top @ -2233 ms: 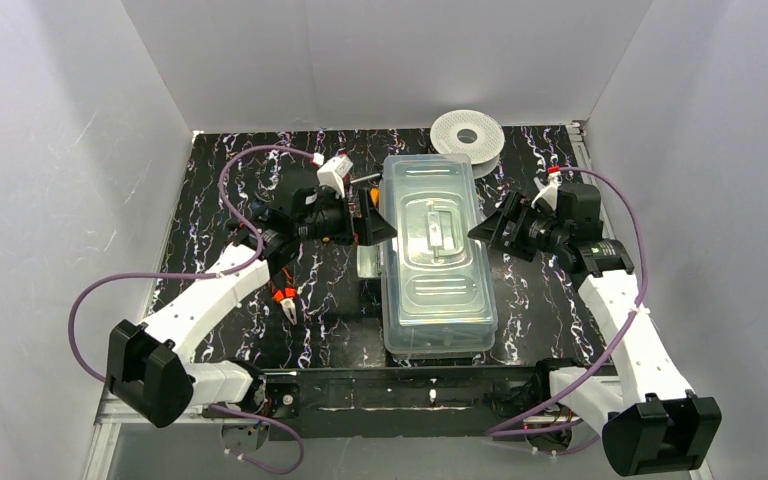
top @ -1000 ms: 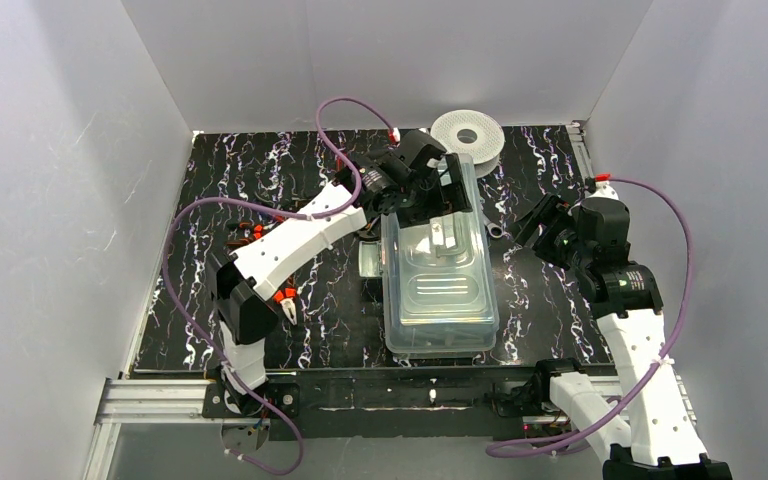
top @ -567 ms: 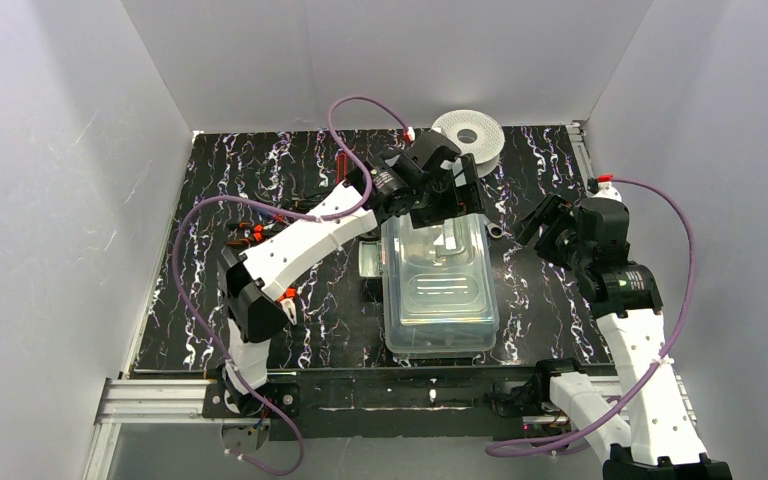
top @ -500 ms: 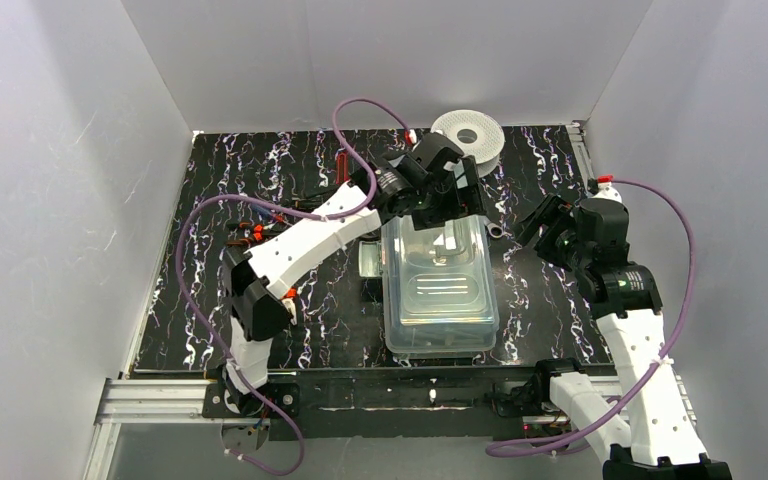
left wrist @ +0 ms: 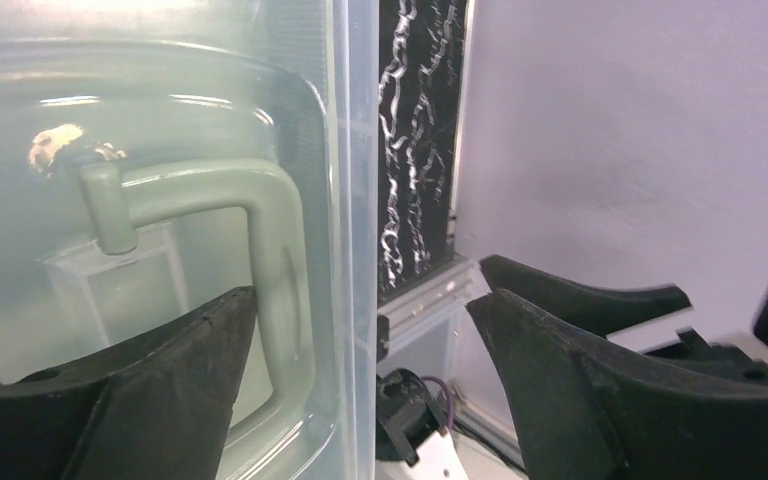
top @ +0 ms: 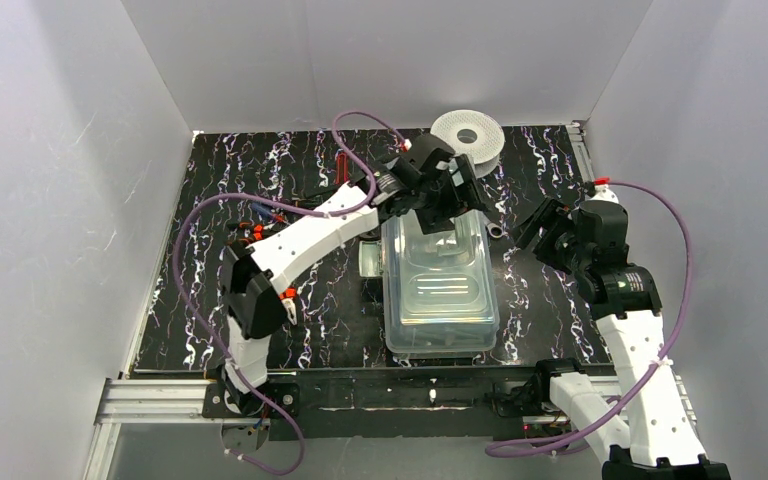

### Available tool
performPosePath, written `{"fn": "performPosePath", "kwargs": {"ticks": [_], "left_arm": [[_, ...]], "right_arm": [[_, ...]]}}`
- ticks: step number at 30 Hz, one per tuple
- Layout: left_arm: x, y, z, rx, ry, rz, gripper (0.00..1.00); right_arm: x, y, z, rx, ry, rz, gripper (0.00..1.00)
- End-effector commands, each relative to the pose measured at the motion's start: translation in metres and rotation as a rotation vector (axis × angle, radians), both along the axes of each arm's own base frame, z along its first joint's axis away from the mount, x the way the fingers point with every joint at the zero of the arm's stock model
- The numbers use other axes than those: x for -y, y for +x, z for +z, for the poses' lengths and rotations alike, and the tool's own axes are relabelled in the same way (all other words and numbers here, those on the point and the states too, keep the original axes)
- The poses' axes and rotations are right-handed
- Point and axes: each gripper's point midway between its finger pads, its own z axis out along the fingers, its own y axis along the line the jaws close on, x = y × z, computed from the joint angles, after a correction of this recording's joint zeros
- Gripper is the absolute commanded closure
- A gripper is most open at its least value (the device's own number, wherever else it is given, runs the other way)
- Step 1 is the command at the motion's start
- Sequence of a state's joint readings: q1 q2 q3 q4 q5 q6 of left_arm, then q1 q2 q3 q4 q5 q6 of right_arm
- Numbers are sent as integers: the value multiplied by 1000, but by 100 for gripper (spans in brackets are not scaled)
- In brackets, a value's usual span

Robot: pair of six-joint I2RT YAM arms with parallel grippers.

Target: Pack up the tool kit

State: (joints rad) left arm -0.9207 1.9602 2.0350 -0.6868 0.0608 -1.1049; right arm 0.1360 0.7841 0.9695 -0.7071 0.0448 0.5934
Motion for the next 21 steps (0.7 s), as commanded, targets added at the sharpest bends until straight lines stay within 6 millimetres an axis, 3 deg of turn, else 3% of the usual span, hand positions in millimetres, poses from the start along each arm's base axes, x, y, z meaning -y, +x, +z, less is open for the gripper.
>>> {"fn": "performPosePath", "kwargs": {"ticks": [1, 5, 9, 15, 21], "left_arm": [[16, -16, 8, -15, -228, -105, 17], [4, -13, 56, 174, -462, -126, 21], [-3, -18, 82, 228, -569, -169, 23], [-3, -22, 96, 243, -629, -196, 22], [-11, -22, 100, 259, -649, -178, 20]], "right_arm": [[-35, -5, 13, 66, 70, 225, 18], [-74, -14, 26, 111, 205, 439, 22], [-92, -14, 37, 110, 285, 536, 25], [-111, -8, 48, 88, 390, 628, 32], [-117, 0, 48, 63, 408, 632, 43]]}}
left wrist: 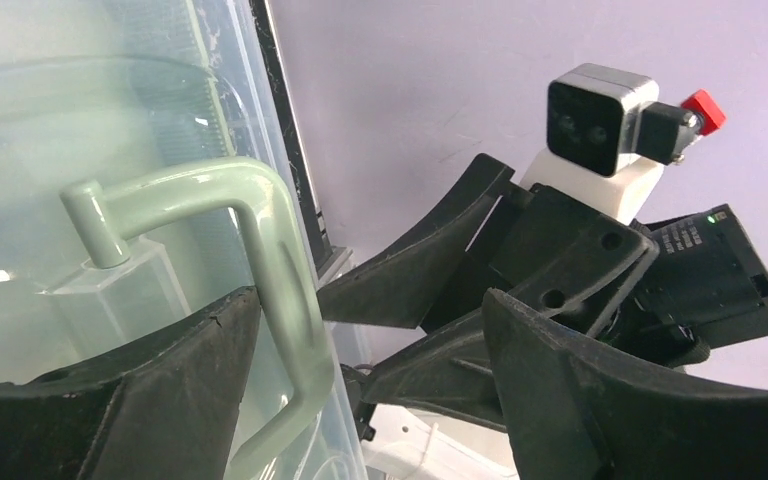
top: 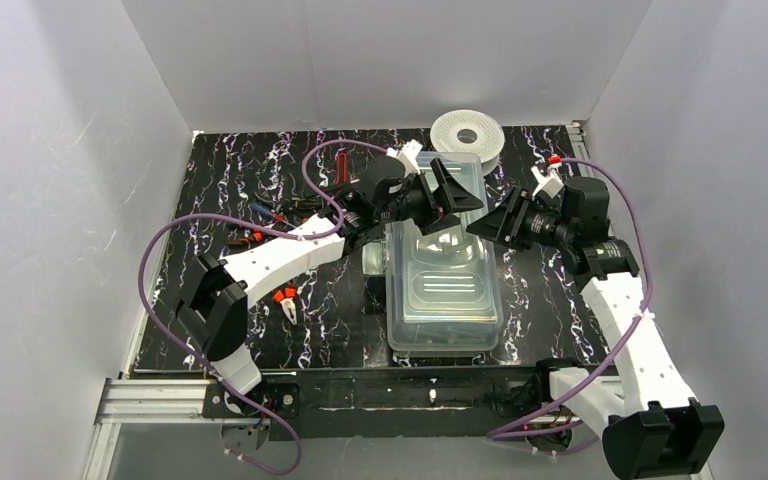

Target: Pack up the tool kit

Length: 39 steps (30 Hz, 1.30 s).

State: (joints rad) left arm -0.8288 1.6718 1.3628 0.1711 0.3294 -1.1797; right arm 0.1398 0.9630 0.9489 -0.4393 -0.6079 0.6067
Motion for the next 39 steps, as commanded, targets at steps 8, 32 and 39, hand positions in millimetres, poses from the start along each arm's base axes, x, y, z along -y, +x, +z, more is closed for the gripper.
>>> {"fn": "performPosePath", "kwargs": {"ticks": [8, 32, 39], "left_arm": [[-11, -19, 79, 137, -196, -54, 20], [-173, -6, 79, 471, 438, 266, 2], [-197, -23, -5, 348, 691, 153, 3]], "right_arm": [[-23, 6, 11, -26, 44, 67, 56], [2, 19, 67, 104, -13, -115, 99], [30, 21, 72, 146, -59, -216, 99]]}}
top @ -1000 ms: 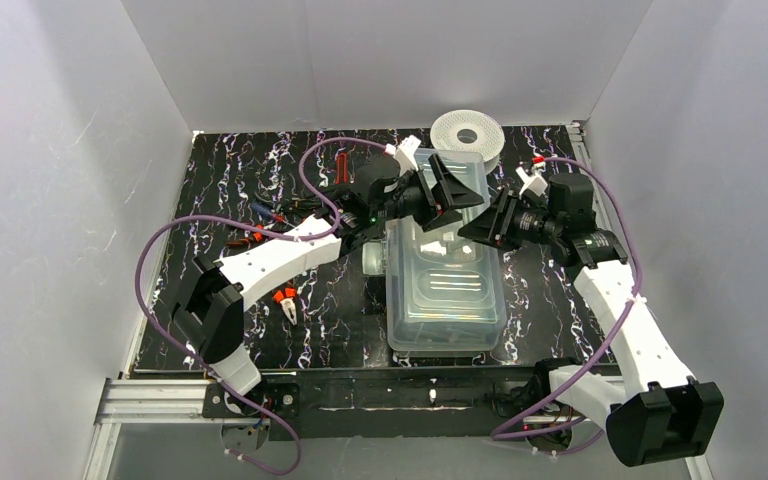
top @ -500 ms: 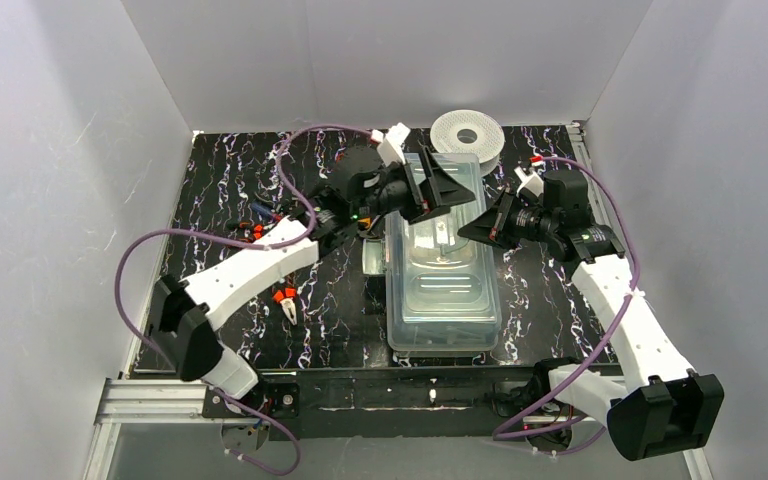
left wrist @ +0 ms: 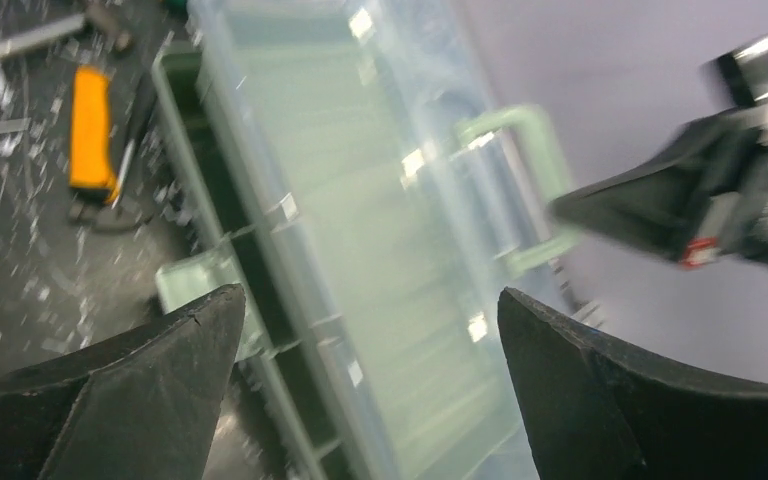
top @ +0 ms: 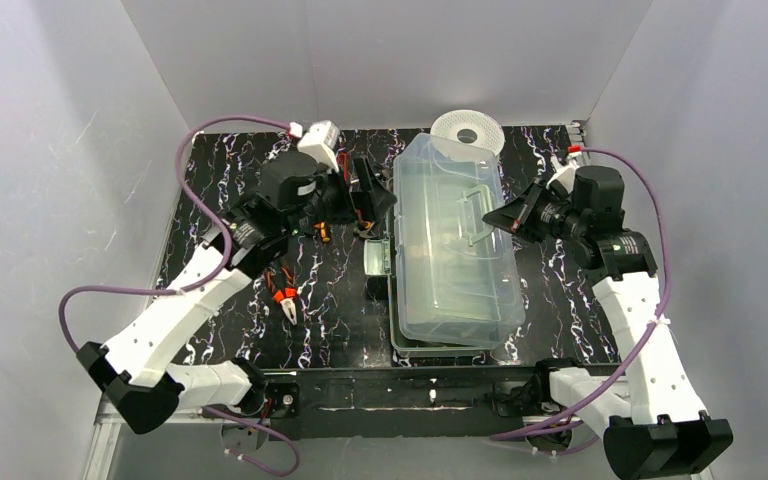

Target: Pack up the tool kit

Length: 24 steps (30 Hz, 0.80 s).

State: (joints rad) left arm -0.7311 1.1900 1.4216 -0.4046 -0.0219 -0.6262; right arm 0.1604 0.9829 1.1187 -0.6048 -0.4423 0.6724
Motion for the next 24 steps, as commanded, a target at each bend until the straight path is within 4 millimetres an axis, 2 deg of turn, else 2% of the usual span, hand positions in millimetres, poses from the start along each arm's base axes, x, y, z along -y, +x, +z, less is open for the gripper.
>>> {"fn": "performPosePath", "kwargs": {"ticks": [1, 4, 8, 10, 13, 16, 21, 24], "left_arm": [[-25, -14, -102, -216, 305, -4, 3], [-34, -25, -139, -323, 381, 2, 5], [-25, -47, -165, -426, 342, -53, 9], [-17, -56, -175, -467, 304, -86, 12], [-16, -62, -191, -515, 274, -67, 15], [-10, -65, -200, -539, 245, -78, 15], [10, -72, -211, -599, 171, -150, 16], [11, -74, -223, -629, 175, -150, 22]], "right_arm": [[20, 15, 40, 182, -43, -74, 99], [28, 18, 29, 153, -59, -102, 99], [32, 21, 17, 132, -43, -116, 99], [31, 22, 14, 122, -26, -109, 99], [30, 23, 11, 112, -16, -100, 99], [30, 24, 11, 115, -16, -102, 99], [33, 24, 12, 120, -21, -106, 99], [34, 23, 11, 121, -22, -110, 99]]}}
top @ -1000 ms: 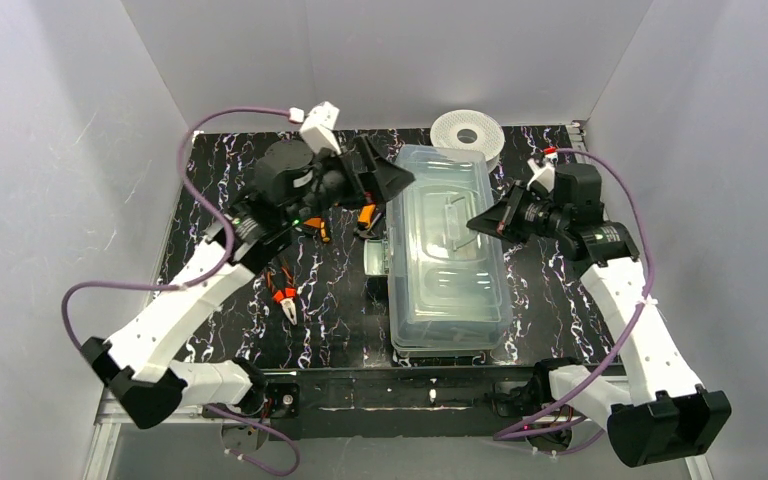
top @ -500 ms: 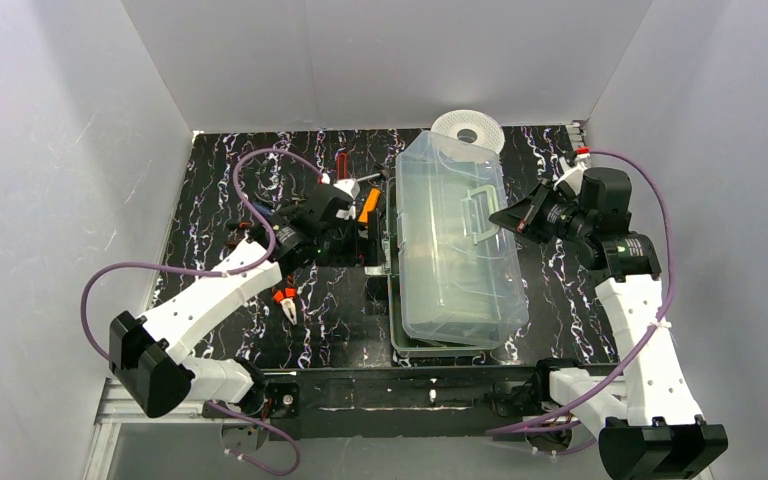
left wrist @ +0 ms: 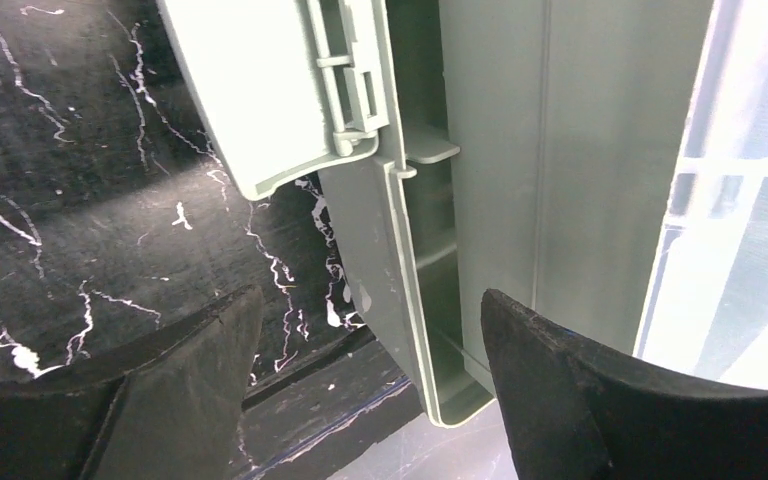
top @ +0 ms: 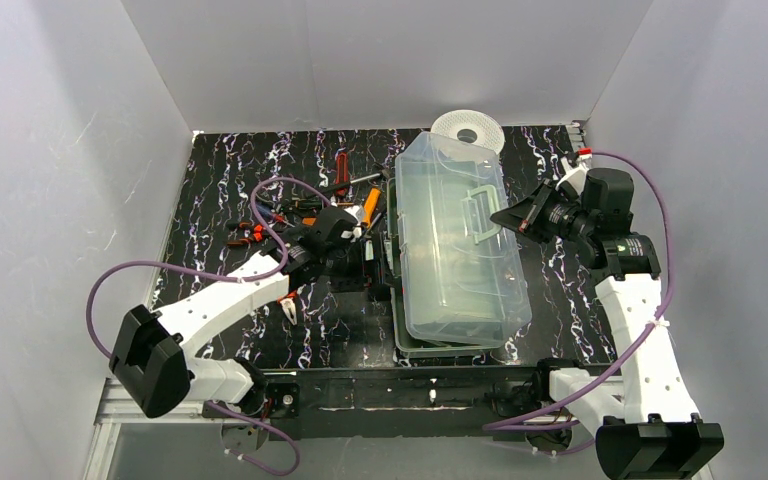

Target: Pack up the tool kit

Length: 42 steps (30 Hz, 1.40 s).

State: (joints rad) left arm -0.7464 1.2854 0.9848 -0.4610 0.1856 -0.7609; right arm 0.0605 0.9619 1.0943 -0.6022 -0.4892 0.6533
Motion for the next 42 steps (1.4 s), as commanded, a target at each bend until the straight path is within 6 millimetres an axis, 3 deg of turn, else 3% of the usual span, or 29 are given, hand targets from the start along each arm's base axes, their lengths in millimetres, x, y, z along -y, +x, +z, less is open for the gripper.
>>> {"fn": "performPosePath", "kwargs": {"ticks": [1, 14, 22, 26, 36, 42], "left_arm": [[11, -6, -6, -42, -56, -15, 23], [24, -6, -41, -94, -81, -44, 27], [9, 4, -44, -21, 0, -15, 70], [2, 9, -42, 3, 41, 4, 100], [-59, 30, -28, 106, 247, 207, 100], [-86, 33, -25, 105, 283, 280, 100]], "right_arm": [[13, 19, 13, 113, -35, -60, 99], [17, 20, 11, 112, -41, -72, 99], [29, 21, 9, 118, -92, -112, 99], [36, 20, 6, 117, -127, -141, 99], [47, 13, 5, 126, -161, -203, 99], [72, 13, 0, 101, -222, -310, 99]]}}
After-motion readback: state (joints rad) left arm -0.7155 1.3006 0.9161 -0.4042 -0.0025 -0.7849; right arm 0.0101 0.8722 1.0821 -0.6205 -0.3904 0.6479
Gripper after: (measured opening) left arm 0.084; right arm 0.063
